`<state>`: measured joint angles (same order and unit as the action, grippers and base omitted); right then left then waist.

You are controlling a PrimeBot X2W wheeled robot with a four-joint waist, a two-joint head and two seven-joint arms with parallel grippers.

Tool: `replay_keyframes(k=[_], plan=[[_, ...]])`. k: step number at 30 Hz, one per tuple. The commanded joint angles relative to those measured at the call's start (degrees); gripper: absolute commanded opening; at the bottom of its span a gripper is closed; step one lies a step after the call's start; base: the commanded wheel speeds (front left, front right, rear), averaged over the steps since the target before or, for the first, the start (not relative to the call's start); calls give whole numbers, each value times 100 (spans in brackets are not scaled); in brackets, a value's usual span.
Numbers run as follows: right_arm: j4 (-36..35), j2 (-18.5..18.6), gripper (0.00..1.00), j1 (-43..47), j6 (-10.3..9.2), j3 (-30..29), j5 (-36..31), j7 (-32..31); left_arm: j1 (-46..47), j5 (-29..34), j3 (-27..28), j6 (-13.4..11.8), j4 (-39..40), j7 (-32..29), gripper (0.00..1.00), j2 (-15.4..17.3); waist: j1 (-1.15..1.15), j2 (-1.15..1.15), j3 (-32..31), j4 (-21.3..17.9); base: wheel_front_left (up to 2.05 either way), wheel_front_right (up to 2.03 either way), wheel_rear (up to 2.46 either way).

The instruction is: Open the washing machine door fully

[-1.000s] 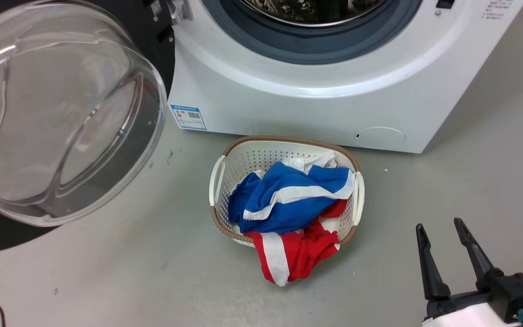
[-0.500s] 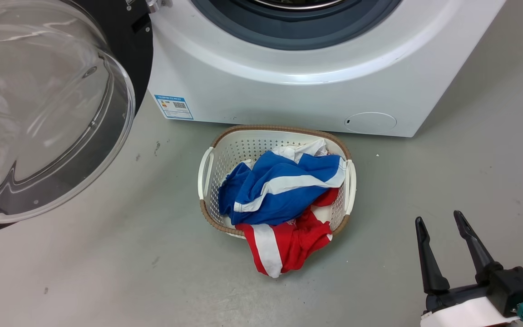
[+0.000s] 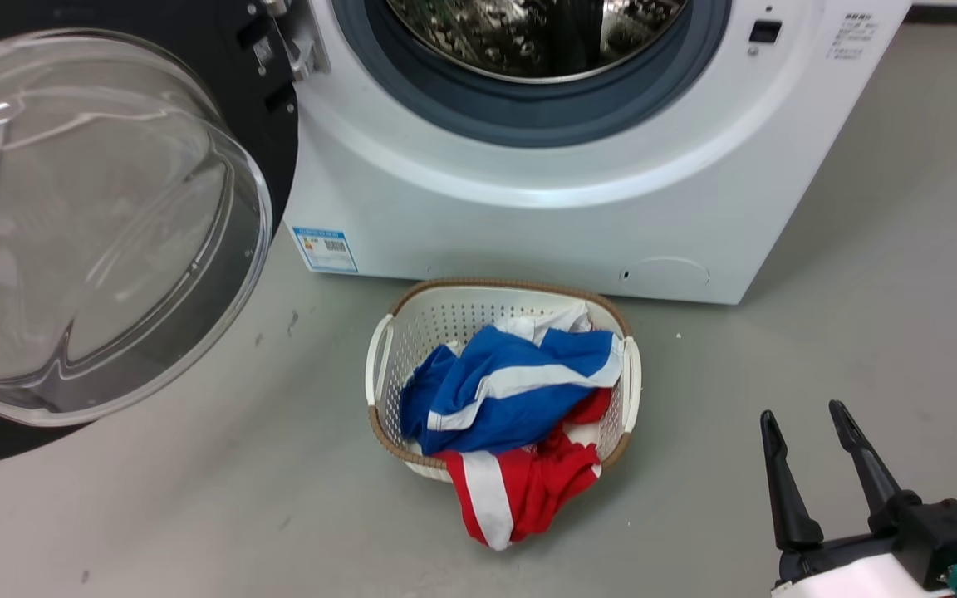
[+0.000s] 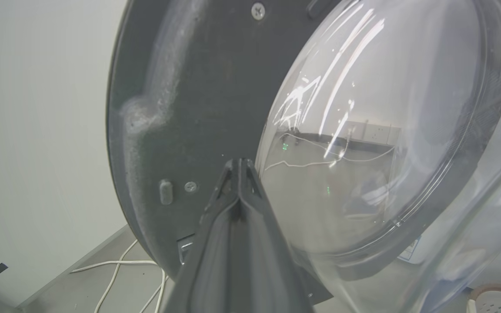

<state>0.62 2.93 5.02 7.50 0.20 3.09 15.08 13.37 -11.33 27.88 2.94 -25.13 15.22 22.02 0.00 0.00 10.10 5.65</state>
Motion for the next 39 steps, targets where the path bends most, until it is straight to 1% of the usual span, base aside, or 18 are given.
replay_keyframes(k=[1,5,8,12,15,16,17,18,19,24,31,39], plan=[[1,-9,100,70,-1,-13,40,12,-144,104,18,58,247,-13,0,-108,0,0,-234,-8,0,0,0],[-41,-10,100,151,-1,-30,78,12,-308,275,-8,140,708,-13,0,-257,0,0,-429,-20,0,0,0],[-96,-10,100,253,-1,-74,102,12,-484,406,-171,225,1148,-13,0,-454,0,0,-612,-26,0,0,0],[-178,-10,100,356,-1,-107,137,12,-728,625,-563,294,1781,-13,0,-763,0,0,-788,-42,0,0,0],[-243,-9,100,417,-1,-114,139,12,-911,774,-877,299,2170,-13,0,-991,0,0,-886,-74,0,0,0],[-321,-9,100,470,-1,-121,151,12,-1118,912,-1152,257,2464,-17,0,-1217,0,0,-963,-124,0,0,0],[-340,-9,100,487,-1,-123,160,12,-1171,936,-1230,243,2546,-33,14,-1285,0,0,-986,-142,0,0,0],[-365,-9,100,502,-1,-131,166,12,-1226,997,-1304,232,2636,-47,62,-1322,0,0,-1000,-156,0,0,0],[-388,-9,100,519,-1,-139,171,12,-1272,1002,-1375,228,2720,-68,100,-1372,0,0,-1009,-169,0,0,0],[-461,-9,100,592,-1,-158,195,12,-1492,1043,-1683,222,2934,-105,100,-1555,0,0,-1048,-221,0,0,0],[-520,-9,100,654,-1,-119,238,12,-1780,933,-2056,69,2801,-41,100,-1794,0,0,-1072,-295,0,0,0],[-526,-10,100,719,-1,-65,267,12,-1887,796,-2465,-103,2616,3,100,-1878,0,0,-1066,-363,0,0,0]])
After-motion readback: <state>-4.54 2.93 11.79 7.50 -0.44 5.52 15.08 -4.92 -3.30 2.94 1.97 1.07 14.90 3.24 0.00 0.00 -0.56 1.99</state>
